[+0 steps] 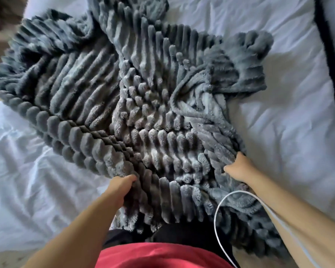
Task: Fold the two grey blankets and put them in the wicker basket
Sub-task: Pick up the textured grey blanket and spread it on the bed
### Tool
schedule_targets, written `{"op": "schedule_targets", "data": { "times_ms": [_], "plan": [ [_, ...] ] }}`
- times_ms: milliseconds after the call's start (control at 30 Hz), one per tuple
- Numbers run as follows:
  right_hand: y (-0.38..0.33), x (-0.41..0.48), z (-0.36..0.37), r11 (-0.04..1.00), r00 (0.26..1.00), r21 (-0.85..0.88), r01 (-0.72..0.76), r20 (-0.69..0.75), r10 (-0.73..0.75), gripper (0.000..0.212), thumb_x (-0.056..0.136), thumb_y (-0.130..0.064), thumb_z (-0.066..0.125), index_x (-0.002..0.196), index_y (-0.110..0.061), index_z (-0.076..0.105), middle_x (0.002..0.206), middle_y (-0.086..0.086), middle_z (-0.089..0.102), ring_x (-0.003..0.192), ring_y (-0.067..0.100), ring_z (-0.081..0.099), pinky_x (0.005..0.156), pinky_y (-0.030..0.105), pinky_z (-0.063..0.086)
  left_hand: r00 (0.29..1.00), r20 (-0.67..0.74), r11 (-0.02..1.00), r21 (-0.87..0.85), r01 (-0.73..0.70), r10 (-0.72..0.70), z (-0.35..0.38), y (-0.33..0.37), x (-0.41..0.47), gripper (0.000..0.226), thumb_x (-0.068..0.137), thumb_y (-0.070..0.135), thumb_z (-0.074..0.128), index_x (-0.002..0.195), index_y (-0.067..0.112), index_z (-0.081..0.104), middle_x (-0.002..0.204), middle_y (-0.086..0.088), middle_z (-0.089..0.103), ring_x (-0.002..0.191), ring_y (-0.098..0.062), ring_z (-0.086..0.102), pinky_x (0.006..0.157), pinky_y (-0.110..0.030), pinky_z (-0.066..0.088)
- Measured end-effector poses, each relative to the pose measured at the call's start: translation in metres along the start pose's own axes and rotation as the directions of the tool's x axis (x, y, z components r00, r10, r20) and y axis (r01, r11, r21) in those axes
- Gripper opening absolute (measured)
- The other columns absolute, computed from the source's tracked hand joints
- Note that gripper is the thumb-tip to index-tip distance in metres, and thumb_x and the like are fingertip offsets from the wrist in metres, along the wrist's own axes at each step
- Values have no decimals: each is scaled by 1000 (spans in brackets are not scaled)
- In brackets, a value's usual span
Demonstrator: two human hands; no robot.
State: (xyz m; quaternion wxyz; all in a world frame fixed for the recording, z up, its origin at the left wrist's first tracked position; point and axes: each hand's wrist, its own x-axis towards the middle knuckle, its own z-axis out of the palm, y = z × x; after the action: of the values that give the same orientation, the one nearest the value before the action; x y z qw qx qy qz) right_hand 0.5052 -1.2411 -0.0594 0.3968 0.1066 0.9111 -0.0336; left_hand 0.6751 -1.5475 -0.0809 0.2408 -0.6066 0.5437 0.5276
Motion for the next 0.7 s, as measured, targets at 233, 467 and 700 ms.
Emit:
{"op": "schedule_targets", "data": {
  "times_ms": [233,467,700],
  "plan": [
    [15,-156,89,855,990,502,-133,30,137,53,72,-23,62,120,-5,49,112,18,64,95,31,60,73,31,43,979,95,982,38,-186,182,-37,26,-66,13,75,5,66,86,-1,61,66,-11,60,55,-22,57,41,-20,42],
    [-34,-234,-78,336,980,921,197,-193,-45,5,73,-13,54,76,-8,55,76,13,55,65,25,52,61,29,39,650,106,636,-374,-675,752,-127,249,-252,25,81,20,69,95,-1,69,89,-16,70,79,-30,69,76,-43,58],
    [-84,-389,-269,-639,680,630,442,-700,-219,36,94,-18,48,76,-18,79,87,4,76,79,15,73,68,27,58,100,-13,90,-337,-937,995,-223,272,-384,21,88,28,59,109,30,61,101,9,64,98,-12,58,77,-26,40]
  ]
}}
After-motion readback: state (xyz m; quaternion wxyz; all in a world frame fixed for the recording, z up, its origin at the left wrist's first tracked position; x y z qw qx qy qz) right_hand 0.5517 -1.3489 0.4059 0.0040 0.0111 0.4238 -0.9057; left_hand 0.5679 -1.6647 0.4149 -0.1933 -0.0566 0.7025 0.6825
